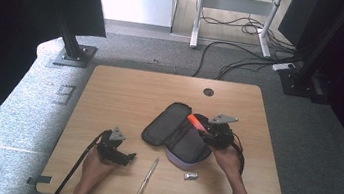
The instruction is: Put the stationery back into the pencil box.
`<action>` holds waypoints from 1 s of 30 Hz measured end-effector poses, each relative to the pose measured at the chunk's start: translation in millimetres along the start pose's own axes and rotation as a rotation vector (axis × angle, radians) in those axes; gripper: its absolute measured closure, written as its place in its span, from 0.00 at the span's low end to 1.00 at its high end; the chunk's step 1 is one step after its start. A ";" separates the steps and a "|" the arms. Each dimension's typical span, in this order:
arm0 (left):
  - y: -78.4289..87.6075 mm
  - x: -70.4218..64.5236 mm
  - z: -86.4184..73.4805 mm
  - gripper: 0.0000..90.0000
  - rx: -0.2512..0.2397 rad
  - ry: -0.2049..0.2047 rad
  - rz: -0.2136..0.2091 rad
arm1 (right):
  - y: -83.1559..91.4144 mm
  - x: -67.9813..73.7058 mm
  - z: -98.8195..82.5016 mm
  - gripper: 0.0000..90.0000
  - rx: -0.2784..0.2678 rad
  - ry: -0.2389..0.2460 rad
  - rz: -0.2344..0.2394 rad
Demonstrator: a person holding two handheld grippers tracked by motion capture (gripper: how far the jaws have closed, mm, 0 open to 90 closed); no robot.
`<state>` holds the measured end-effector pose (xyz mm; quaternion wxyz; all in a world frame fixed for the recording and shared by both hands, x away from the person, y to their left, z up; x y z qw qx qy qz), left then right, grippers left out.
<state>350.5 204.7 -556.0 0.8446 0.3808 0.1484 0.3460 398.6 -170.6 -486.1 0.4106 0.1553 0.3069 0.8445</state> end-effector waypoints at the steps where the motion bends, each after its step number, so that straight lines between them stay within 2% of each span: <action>1: 0.0 0.0 0.0 0.03 0.000 0.000 0.000 | -2.1 1.0 -0.3 0.73 0.002 0.001 -0.002; 14: 0.0 0.0 0.0 0.03 0.000 0.000 0.000 | -28.5 1.5 -13.4 0.73 0.051 -0.001 -0.006; 30: 0.0 0.0 0.0 0.03 0.000 0.000 0.000 | -43.4 1.6 -24.0 0.72 0.091 0.008 0.006</action>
Point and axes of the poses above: each handheld gripper's, and its own axes: y roughly backward along the jaws, z roughly out of its top, x roughly to its left, the point moved 1 cm from there along -y, roughly forward along the jaws, and after that the axes turned 2 degrees about -y, right-handed, at the moved point
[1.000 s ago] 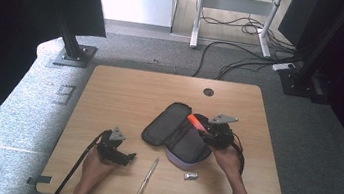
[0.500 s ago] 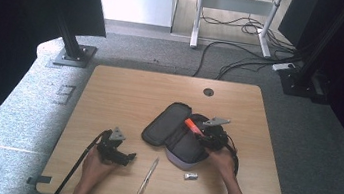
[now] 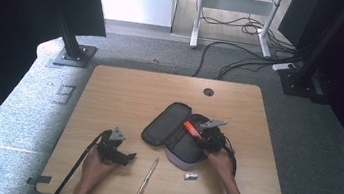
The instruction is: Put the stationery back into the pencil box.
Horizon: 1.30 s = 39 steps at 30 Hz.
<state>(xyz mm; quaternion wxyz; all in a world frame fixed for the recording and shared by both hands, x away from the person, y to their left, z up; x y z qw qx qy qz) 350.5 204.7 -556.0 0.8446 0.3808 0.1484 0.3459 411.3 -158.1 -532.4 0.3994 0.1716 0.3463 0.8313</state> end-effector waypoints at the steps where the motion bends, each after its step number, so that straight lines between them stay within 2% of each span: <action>1: 0.0 0.0 0.0 0.03 0.000 0.000 0.000 | -0.2 0.1 0.0 0.72 0.001 0.002 0.001; 7: 0.0 0.0 0.0 0.03 0.000 0.000 0.000 | -0.6 -0.9 0.0 0.71 0.002 -0.001 0.018; 12: 0.0 0.0 0.0 0.03 0.000 0.000 0.000 | 3.5 -0.3 2.6 0.63 -0.016 -0.002 0.027; 17: 0.0 0.0 0.0 0.03 0.000 0.000 0.000 | 10.5 1.7 7.4 0.52 -0.035 -0.001 0.029; 23: 0.0 0.0 0.0 0.03 0.000 0.000 0.000 | 20.7 4.4 11.4 0.44 -0.048 0.019 0.034; 39: 0.1 0.1 0.0 0.03 0.001 -0.002 0.000 | 47.8 4.8 2.9 0.43 -0.061 0.033 0.045</action>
Point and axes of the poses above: each handheld gripper's, and its own axes: y roughly backward along the jaws, z roughly out of its top, x roughly to its left, the point moved 1 cm from there along -y, roughly forward along the jaws, and after that the axes turned 2 degrees about -y, right-handed, at the moved point
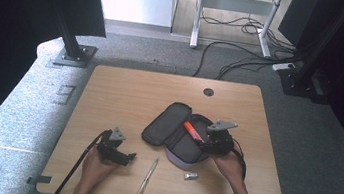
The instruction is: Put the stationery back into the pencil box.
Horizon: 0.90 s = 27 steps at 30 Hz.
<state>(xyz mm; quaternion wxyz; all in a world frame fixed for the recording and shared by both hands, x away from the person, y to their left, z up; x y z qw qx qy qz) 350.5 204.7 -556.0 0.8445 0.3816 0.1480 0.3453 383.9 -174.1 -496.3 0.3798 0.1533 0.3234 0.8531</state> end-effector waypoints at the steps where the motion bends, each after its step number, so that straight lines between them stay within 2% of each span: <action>1: 0.0 -0.1 0.0 0.03 0.000 0.001 0.000 | 1.4 0.0 -1.2 0.44 -0.001 -0.002 0.001; 10: -0.1 -0.1 0.0 0.03 -0.001 0.001 0.000 | 14.4 2.2 -8.5 0.47 -0.007 -0.002 0.018; 20: -0.1 -0.1 0.0 0.03 -0.001 0.001 0.000 | 28.9 10.4 -13.6 0.49 -0.009 0.021 0.038; 27: -0.1 -0.1 0.0 0.03 -0.001 0.001 0.000 | 34.6 12.9 -21.6 0.49 -0.009 0.014 0.057</action>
Point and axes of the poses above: each handheld gripper's, and its own axes: y roughly backward along the jaws, z roughly out of its top, x roughly to its left, the point moved 1 cm from there along -y, roughly forward along the jaws, and after that the axes turned 2 degrees about -y, right-handed, at the moved point
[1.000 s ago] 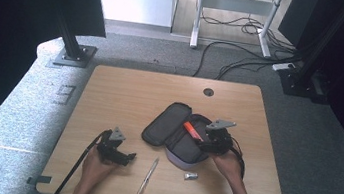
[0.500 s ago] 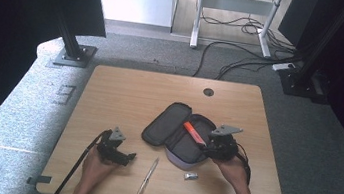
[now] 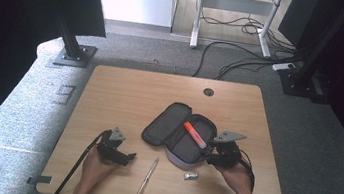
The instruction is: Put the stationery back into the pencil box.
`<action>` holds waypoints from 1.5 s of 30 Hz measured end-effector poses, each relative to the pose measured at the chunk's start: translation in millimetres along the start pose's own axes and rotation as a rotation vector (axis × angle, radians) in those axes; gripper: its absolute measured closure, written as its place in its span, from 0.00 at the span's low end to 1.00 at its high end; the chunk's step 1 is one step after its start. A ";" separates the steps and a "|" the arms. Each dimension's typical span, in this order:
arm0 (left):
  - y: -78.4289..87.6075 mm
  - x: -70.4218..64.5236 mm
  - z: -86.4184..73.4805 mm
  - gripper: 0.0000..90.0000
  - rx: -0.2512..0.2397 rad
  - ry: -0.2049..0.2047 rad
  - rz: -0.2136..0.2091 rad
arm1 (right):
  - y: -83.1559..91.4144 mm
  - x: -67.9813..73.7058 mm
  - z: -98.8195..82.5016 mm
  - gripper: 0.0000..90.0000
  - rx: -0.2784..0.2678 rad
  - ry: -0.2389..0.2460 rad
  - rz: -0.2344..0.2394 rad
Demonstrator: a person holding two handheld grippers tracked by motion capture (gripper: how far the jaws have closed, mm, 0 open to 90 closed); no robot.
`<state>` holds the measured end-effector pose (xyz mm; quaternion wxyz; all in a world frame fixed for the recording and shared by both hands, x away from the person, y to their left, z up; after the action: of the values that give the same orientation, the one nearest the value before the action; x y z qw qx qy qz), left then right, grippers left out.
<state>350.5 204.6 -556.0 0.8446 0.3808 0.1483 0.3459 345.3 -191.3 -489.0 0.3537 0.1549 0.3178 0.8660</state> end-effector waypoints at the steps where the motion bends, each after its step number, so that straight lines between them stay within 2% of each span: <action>1: 0.0 0.0 0.0 0.03 0.000 0.000 0.000 | 1.4 0.3 -1.2 0.49 -0.002 0.000 0.002; 10: 0.0 0.0 0.0 0.03 0.000 0.000 0.000 | 11.3 8.2 -9.4 0.46 -0.005 0.012 0.027; 26: 0.0 -0.1 0.0 0.03 0.000 0.000 0.000 | 20.9 32.8 -27.5 0.48 -0.006 0.043 0.080; 34: 0.0 -0.1 0.0 0.03 0.000 0.000 0.000 | 16.6 42.3 -38.0 0.48 0.007 0.047 0.113; 45: 0.0 0.0 0.0 0.03 0.000 0.000 0.000 | -0.8 53.4 -49.7 0.49 0.033 0.073 0.145</action>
<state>350.4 204.6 -556.0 0.8446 0.3809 0.1483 0.3458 283.8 -174.8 -524.5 0.2758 0.1516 0.3328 0.8889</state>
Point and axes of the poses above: each handheld gripper's, and its own axes: y roughly backward along the jaws, z roughly out of its top, x roughly to its left, the point moved 1 cm from there along -y, roughly forward along the jaws, and after that the axes turned 2 degrees about -y, right-handed, at the moved point
